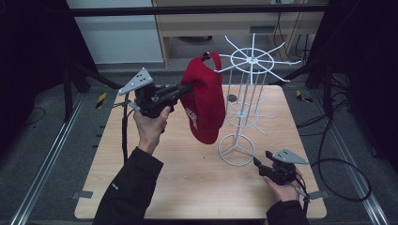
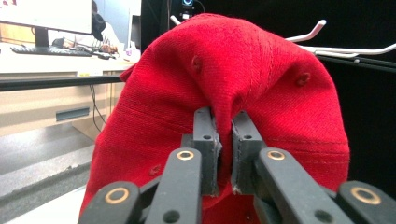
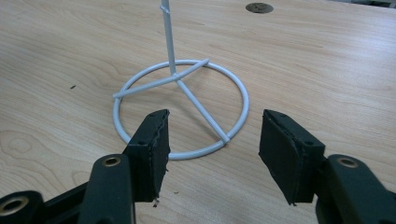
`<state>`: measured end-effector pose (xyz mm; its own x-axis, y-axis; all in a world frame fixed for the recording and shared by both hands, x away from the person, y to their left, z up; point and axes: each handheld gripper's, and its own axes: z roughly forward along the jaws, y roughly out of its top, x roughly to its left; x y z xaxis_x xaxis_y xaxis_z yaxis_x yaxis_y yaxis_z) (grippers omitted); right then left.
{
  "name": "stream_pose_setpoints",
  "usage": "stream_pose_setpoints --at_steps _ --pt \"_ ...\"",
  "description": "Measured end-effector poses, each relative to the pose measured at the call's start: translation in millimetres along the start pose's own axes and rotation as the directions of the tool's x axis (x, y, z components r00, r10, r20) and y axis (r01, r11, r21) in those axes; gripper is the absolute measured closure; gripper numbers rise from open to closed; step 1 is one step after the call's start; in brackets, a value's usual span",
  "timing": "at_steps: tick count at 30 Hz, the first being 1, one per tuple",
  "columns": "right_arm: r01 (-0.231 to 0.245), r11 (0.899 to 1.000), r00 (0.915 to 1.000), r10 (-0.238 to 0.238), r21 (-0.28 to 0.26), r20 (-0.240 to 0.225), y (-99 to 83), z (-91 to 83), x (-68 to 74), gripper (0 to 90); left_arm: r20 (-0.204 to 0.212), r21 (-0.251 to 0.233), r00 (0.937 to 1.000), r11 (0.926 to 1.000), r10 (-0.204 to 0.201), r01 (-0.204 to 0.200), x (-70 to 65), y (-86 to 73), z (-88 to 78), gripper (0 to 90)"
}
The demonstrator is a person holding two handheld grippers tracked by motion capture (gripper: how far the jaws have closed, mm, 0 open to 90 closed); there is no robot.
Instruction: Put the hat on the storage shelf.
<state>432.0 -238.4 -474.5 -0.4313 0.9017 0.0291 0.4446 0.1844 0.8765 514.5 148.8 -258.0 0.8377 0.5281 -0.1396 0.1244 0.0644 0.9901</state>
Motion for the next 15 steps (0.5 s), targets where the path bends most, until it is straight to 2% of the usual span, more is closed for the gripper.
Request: stream_pose_setpoints --at_steps 6,9,12,15 --pt "-0.002 1.000 1.0000 0.002 0.001 -0.001 0.0 0.2 0.4 42.9 -0.036 0.028 0.9993 0.9995 -0.011 0.012 2.2 -1.9 1.6 74.6" --pt "0.000 1.000 1.0000 0.000 0.001 0.000 0.0 0.2 0.4 43.0 -0.038 0.042 0.9991 0.9989 -0.017 0.019 4.6 -3.8 0.9 72.8" --pt "0.001 1.000 1.0000 -0.001 0.003 -0.002 -0.1 0.4 0.4 42.9 -0.043 0.049 0.9990 0.9987 -0.012 0.014 4.7 -4.6 -0.2 70.1" --pt "0.001 1.000 1.0000 -0.001 0.004 -0.002 -0.2 0.7 0.7 42.9 -0.076 0.046 0.9971 0.9989 0.007 -0.003 3.5 -3.1 -5.5 61.9"
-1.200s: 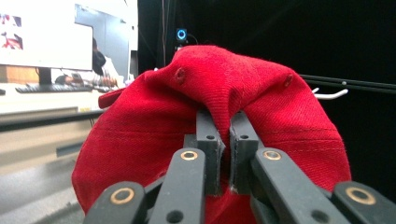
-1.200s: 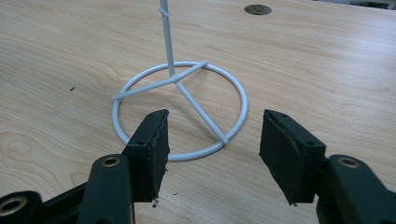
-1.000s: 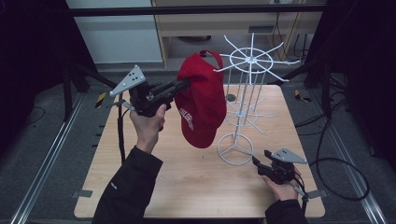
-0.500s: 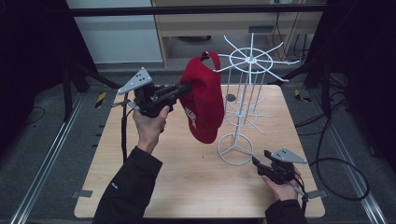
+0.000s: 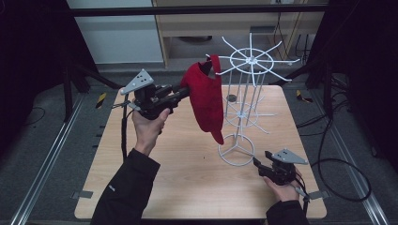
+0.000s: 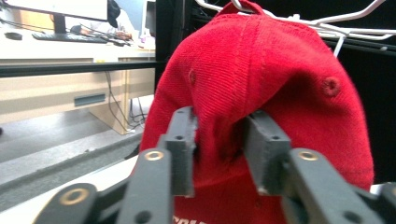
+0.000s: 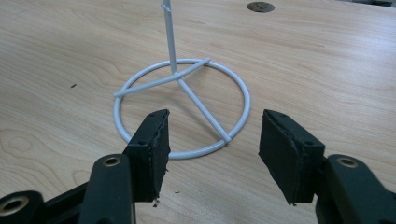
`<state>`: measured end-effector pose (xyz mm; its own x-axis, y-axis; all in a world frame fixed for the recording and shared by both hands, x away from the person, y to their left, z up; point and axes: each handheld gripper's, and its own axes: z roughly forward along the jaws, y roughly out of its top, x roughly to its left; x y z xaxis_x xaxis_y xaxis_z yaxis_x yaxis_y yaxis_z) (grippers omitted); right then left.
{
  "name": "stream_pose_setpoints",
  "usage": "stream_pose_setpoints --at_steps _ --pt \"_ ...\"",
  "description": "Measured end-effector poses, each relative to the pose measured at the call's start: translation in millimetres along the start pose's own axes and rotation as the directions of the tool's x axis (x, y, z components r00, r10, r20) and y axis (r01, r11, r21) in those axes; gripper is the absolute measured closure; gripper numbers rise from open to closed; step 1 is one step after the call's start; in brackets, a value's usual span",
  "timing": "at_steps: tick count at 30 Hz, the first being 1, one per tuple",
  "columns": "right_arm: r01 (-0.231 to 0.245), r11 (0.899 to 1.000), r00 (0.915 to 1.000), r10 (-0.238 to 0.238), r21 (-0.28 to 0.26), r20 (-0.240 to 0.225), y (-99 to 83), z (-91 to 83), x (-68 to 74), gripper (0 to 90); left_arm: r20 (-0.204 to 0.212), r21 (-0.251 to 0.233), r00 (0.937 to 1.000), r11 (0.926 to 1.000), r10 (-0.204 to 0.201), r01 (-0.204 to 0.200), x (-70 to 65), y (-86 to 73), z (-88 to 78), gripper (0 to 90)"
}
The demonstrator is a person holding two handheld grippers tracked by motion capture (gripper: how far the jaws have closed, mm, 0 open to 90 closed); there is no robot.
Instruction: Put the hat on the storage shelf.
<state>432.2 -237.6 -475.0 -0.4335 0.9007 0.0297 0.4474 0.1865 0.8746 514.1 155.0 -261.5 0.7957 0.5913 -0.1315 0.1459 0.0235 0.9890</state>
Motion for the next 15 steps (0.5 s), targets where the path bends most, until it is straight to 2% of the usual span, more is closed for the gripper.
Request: stream_pose_setpoints --at_steps 1,9,15 --pt "0.000 1.000 1.0000 0.000 0.000 0.000 0.0 0.0 0.0 42.9 0.000 0.000 1.0000 1.0000 0.000 0.000 0.0 0.0 0.0 57.0" --pt "-0.007 1.000 1.0000 0.007 0.000 0.002 -0.5 -0.3 -0.3 42.8 -0.064 0.002 0.9975 0.9996 0.029 -0.029 2.8 -1.1 -26.3 48.4" --pt "-0.010 1.000 0.9999 0.010 -0.003 0.007 -1.1 -0.7 -1.7 42.4 -0.125 0.026 0.9916 0.9992 0.033 -0.030 5.8 -20.6 -58.8 42.7"
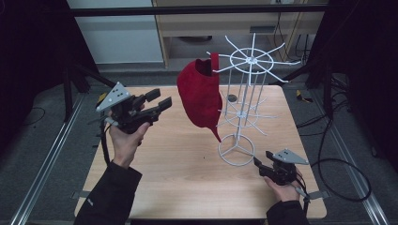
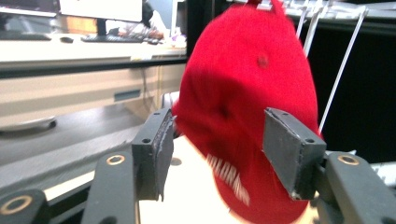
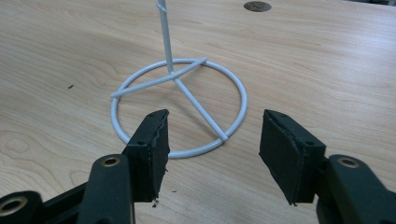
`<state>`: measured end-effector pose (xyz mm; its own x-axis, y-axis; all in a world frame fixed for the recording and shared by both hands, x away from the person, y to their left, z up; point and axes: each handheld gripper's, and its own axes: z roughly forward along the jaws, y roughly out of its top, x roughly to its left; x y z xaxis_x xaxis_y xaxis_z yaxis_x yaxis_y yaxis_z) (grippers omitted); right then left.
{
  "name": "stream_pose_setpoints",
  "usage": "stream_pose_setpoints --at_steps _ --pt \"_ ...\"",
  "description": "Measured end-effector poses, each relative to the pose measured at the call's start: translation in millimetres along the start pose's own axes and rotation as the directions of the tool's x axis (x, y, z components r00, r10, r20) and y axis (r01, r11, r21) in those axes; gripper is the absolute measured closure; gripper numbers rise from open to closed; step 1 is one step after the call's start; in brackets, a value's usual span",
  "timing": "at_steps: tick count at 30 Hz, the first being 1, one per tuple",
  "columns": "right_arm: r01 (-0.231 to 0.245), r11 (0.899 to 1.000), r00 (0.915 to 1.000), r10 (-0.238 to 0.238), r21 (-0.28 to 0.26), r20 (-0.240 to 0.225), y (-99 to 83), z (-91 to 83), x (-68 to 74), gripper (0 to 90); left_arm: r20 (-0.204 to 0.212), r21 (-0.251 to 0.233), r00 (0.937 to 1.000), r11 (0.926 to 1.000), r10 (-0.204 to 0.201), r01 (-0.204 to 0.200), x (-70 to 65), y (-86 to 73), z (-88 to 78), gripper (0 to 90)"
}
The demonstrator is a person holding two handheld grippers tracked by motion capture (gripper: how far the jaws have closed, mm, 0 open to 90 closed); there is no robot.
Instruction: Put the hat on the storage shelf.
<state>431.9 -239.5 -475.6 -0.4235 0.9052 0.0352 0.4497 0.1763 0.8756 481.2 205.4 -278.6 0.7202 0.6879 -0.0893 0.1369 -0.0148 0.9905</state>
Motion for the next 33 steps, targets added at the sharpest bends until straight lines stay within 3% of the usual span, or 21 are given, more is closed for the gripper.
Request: stream_pose_setpoints --at_steps 6,10,18,24,26,30,33 --pt "-0.010 1.000 0.9999 0.010 -0.001 0.002 -0.6 -0.5 -0.7 41.7 -0.078 0.058 0.9969 0.9982 -0.012 0.017 9.4 -41.1 -29.5 40.0" --pt "-0.010 1.000 0.9999 0.010 -0.001 0.012 -1.0 -0.6 -1.5 40.9 -0.132 0.109 0.9905 0.9925 -0.039 0.054 18.3 -71.9 -44.0 38.3" --pt "-0.026 1.000 0.9993 0.026 0.001 0.028 -3.2 -0.6 -4.6 34.7 -0.248 0.214 0.9664 0.9692 -0.068 0.123 32.0 -124.9 -64.2 36.2" --pt "-0.056 0.998 0.9976 0.056 0.011 0.042 -5.7 -0.2 -9.1 26.6 -0.324 0.296 0.9443 0.9418 -0.058 0.159 43.3 -161.4 -76.1 34.6" --pt "-0.061 0.998 0.9969 0.060 0.017 0.050 -7.0 0.5 -11.3 24.3 -0.337 0.307 0.9388 0.9342 -0.072 0.181 47.4 -168.8 -79.3 33.8" --pt "-0.078 0.997 0.9958 0.076 0.030 0.051 -8.6 1.4 -14.1 20.8 -0.352 0.318 0.9318 0.9250 -0.088 0.208 53.1 -180.7 -87.9 32.1" --pt "-0.079 0.996 0.9957 0.077 0.041 0.051 -9.4 2.9 -14.2 19.3 -0.362 0.317 0.9273 0.9230 -0.094 0.218 54.7 -185.7 -96.1 31.6"
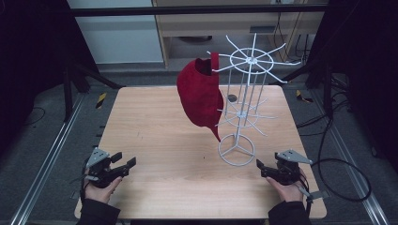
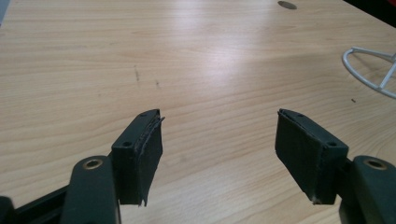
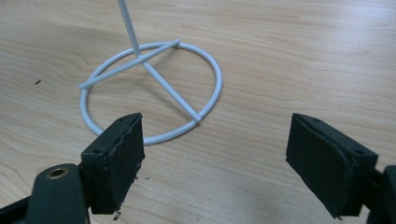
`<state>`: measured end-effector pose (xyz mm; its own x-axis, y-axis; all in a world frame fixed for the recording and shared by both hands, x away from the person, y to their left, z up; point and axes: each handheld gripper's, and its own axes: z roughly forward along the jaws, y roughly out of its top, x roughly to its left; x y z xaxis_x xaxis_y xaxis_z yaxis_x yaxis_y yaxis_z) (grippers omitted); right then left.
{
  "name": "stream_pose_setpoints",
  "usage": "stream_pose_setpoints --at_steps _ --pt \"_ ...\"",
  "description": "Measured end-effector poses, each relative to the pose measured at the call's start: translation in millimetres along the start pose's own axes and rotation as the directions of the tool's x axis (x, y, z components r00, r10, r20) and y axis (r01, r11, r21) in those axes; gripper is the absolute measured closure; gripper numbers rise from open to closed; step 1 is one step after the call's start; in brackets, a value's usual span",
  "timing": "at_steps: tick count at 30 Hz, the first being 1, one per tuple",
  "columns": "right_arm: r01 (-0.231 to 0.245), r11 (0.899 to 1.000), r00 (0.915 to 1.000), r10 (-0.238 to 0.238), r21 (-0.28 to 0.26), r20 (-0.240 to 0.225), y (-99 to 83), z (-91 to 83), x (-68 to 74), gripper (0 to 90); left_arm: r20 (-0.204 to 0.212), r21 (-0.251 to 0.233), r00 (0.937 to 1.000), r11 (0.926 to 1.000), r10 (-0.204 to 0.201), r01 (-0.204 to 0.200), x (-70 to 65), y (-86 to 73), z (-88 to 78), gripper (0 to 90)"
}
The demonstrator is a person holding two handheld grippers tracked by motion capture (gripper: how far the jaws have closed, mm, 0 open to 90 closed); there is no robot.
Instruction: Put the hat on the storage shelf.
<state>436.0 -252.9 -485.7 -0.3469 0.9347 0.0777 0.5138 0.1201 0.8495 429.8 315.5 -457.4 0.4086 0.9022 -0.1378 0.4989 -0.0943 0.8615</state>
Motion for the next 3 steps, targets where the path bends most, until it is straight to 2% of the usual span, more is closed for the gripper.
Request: stream_pose_setpoints --at_steps 3 --pt "0.006 1.000 1.0000 -0.006 0.004 0.001 0.3 1.5 0.7 18.6 -0.028 0.011 0.9996 0.9999 0.002 -0.002 6.9 -5.5 0.1 30.8"
